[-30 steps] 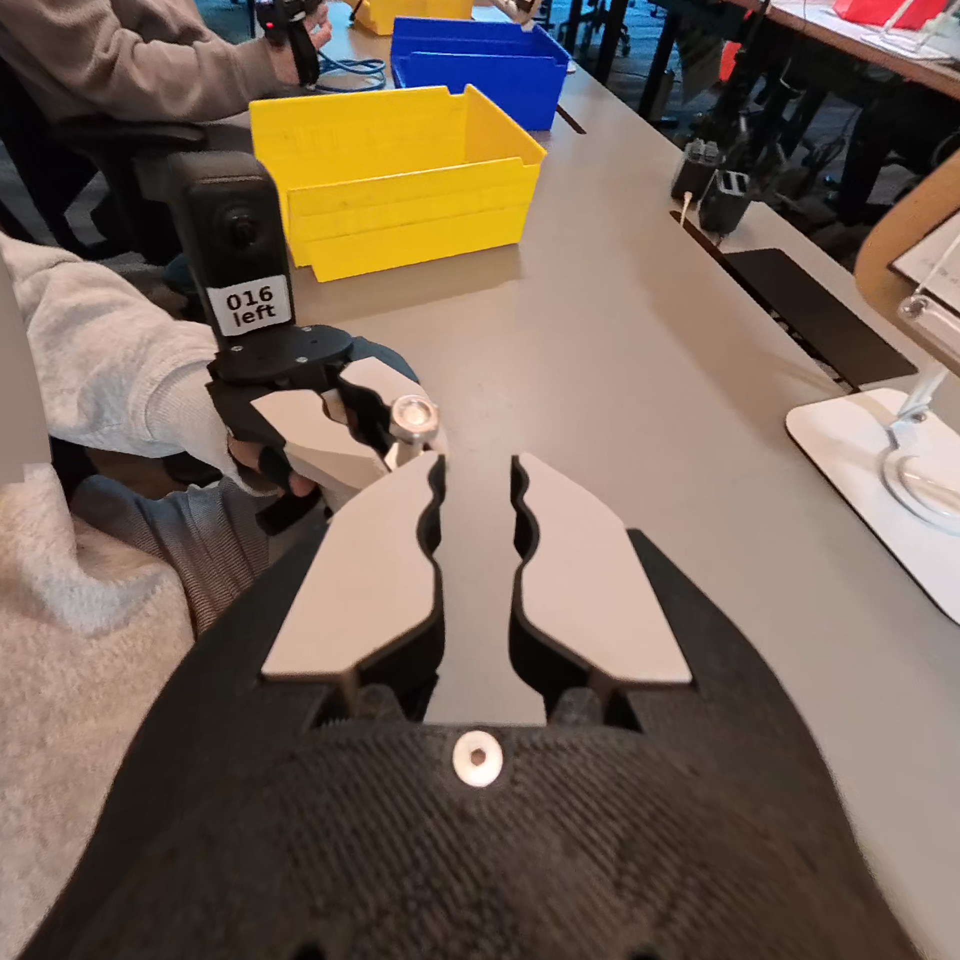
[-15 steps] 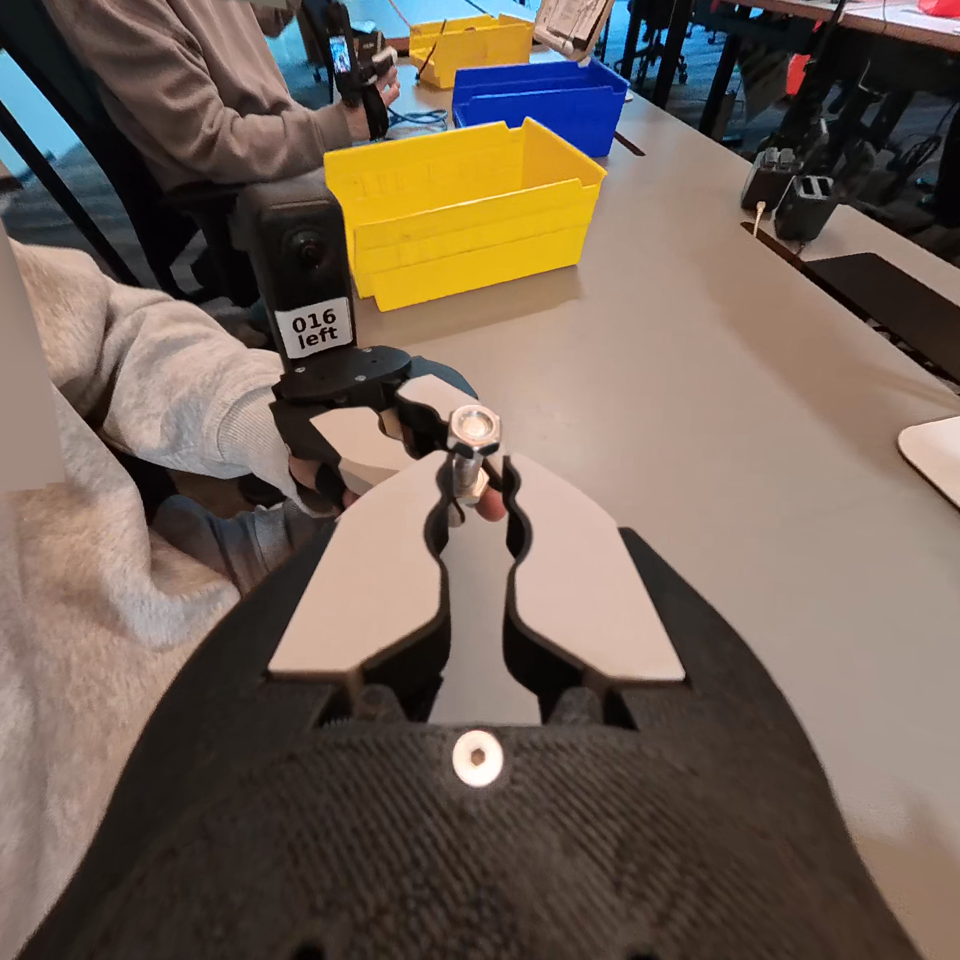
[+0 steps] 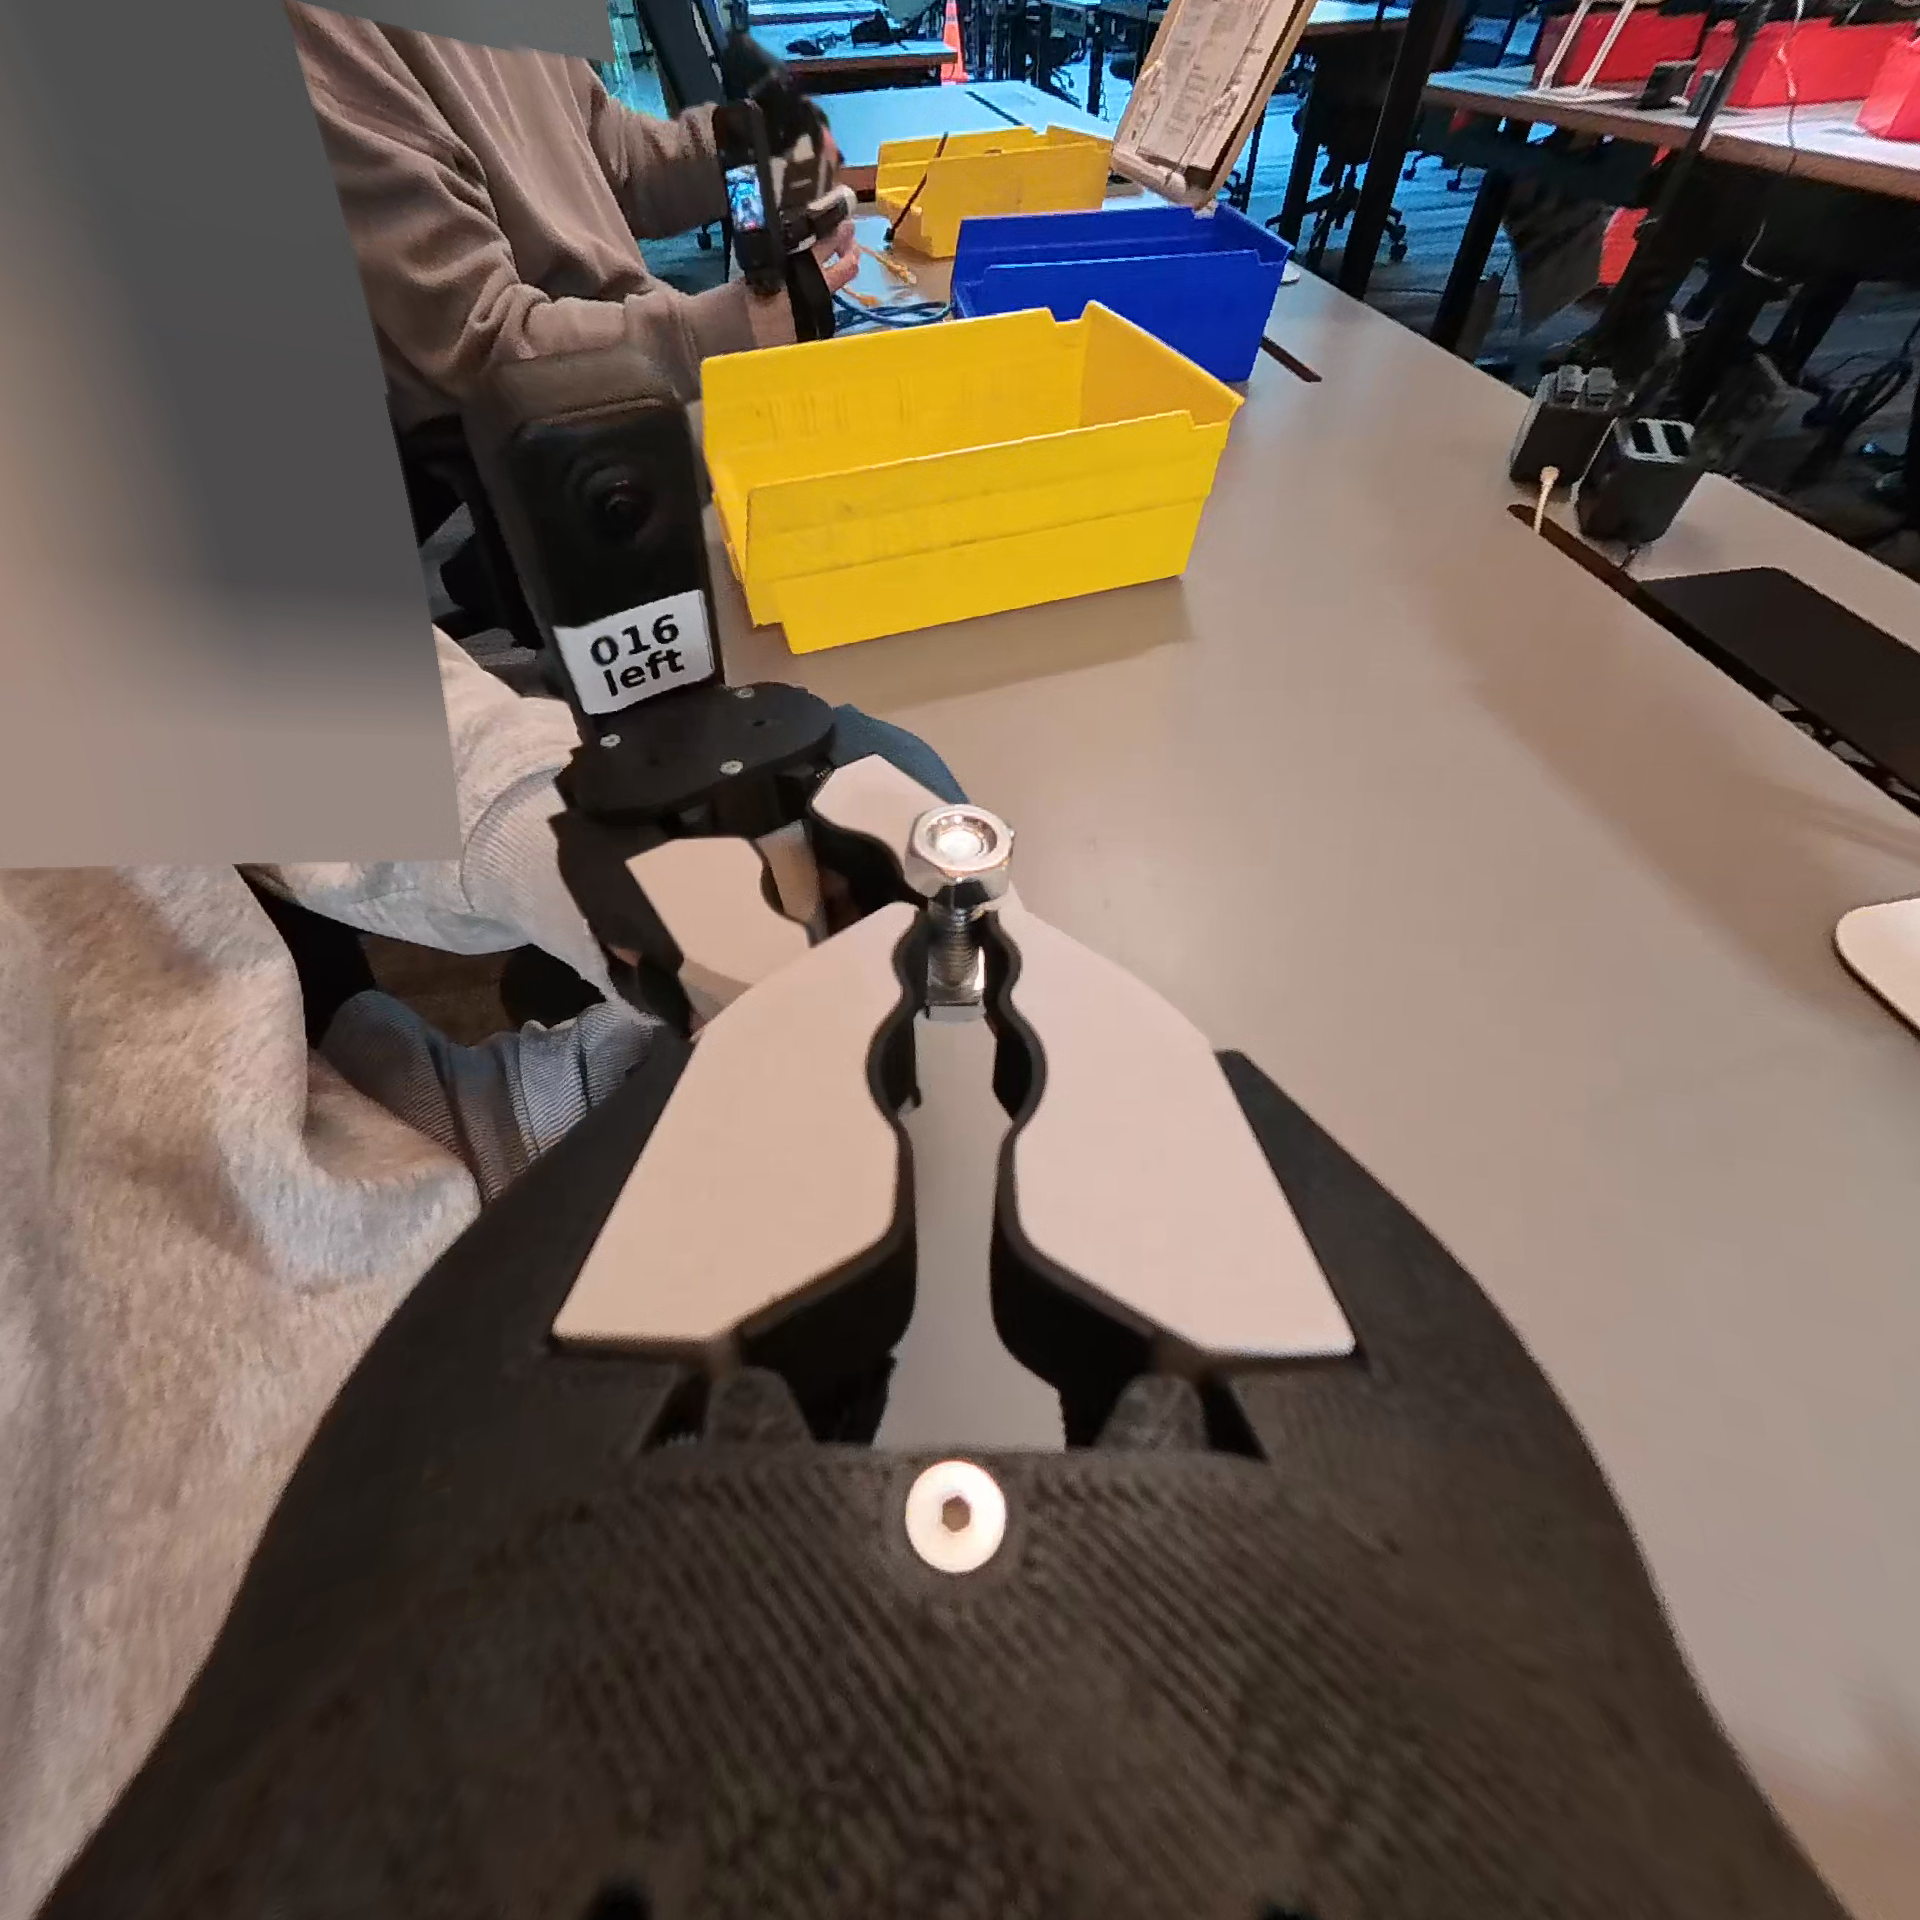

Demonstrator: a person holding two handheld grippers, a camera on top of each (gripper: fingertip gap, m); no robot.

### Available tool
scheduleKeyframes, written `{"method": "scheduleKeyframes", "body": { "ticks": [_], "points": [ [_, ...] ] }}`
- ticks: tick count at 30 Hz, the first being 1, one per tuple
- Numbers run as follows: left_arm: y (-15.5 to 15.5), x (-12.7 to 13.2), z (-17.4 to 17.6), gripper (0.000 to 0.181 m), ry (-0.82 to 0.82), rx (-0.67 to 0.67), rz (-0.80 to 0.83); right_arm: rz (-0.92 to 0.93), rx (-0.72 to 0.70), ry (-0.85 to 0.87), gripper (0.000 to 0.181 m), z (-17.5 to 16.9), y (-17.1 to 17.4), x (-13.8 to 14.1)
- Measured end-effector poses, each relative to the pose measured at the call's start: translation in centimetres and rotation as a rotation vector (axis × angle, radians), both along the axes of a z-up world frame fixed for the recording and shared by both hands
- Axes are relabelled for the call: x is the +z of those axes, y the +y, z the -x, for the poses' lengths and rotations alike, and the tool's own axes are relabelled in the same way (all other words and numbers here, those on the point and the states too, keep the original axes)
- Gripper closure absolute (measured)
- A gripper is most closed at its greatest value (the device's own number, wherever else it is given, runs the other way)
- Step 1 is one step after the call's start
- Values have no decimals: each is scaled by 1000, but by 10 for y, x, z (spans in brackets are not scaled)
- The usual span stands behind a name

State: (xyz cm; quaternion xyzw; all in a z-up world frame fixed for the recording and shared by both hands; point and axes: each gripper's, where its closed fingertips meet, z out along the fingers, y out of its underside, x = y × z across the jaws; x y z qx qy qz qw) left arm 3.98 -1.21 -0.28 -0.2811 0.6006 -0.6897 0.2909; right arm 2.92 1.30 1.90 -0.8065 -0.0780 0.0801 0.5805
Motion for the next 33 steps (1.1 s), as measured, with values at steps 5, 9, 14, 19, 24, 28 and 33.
{"method": "scheduleKeyframes", "body": {
  "ticks": [5,9,14,19,24,28,33],
  "points": [
    [0,0,0,156,-24,14,-40,37,10,-24,172,-1,-3,-6],
    [1,-1,1,162,-18,-3,-37,41,21,-20,172,1,-4,-7],
    [2,-1,1,163,-14,-9,-34,46,22,-30,172,1,-4,-9],
    [2,0,1,162,-18,-12,-42,43,24,-22,172,1,-4,-8],
    [3,-2,-1,162,-4,0,-31,65,25,-18,166,-1,-5,-10],
    [8,1,-3,162,-4,21,-4,41,5,-26,156,-4,-5,-7],
    [8,0,-3,163,1,21,1,-65,-32,-18,153,-5,-2,12]
  ]
}}
